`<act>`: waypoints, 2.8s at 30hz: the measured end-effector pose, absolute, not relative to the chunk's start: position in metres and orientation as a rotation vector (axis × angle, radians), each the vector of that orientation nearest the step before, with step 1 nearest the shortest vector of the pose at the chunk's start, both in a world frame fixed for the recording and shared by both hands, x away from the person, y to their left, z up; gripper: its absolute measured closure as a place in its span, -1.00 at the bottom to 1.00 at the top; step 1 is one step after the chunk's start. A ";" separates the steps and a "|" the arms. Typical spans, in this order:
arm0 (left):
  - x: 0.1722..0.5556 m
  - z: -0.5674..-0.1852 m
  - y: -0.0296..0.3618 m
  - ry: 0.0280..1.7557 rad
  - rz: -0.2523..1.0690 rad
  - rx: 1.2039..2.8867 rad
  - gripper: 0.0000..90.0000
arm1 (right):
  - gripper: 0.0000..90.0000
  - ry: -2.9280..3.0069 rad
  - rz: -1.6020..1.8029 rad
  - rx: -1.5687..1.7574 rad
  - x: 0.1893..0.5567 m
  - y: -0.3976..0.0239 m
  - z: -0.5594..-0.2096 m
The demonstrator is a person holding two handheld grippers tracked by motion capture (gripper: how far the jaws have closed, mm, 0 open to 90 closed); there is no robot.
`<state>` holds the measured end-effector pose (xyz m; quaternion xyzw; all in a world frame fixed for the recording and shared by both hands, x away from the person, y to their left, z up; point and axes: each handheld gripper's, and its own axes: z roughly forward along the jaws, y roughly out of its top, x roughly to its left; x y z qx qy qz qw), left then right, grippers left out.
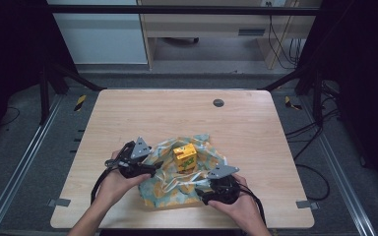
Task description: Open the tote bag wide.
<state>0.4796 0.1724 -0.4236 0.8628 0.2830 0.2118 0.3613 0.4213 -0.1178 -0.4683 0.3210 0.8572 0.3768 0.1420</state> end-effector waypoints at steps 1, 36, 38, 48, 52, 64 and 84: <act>0.482 -0.426 0.172 0.737 0.548 2.235 -0.09 | -0.29 2.479 1.084 0.919 0.421 -0.117 -0.470; 0.504 -0.476 0.200 0.959 0.530 2.311 1.00 | 0.98 2.557 1.025 1.083 0.428 -0.153 -0.488; 0.504 -0.477 0.201 0.962 0.526 2.310 1.00 | 0.98 2.553 1.020 1.091 0.430 -0.155 -0.489; 0.506 -0.479 0.203 0.972 0.525 2.304 1.00 | 0.97 2.543 1.034 1.105 0.430 -0.156 -0.489; 0.504 -0.477 0.203 0.961 0.525 2.283 0.93 | 0.83 2.522 1.088 1.096 0.430 -0.157 -0.488; 0.482 -0.434 0.205 0.875 0.618 2.107 -0.17 | -0.29 2.343 1.223 0.990 0.425 -0.153 -0.448; 0.463 -0.405 0.264 0.970 0.650 1.979 -0.77 | -0.86 1.935 1.210 1.248 0.442 -0.235 -0.407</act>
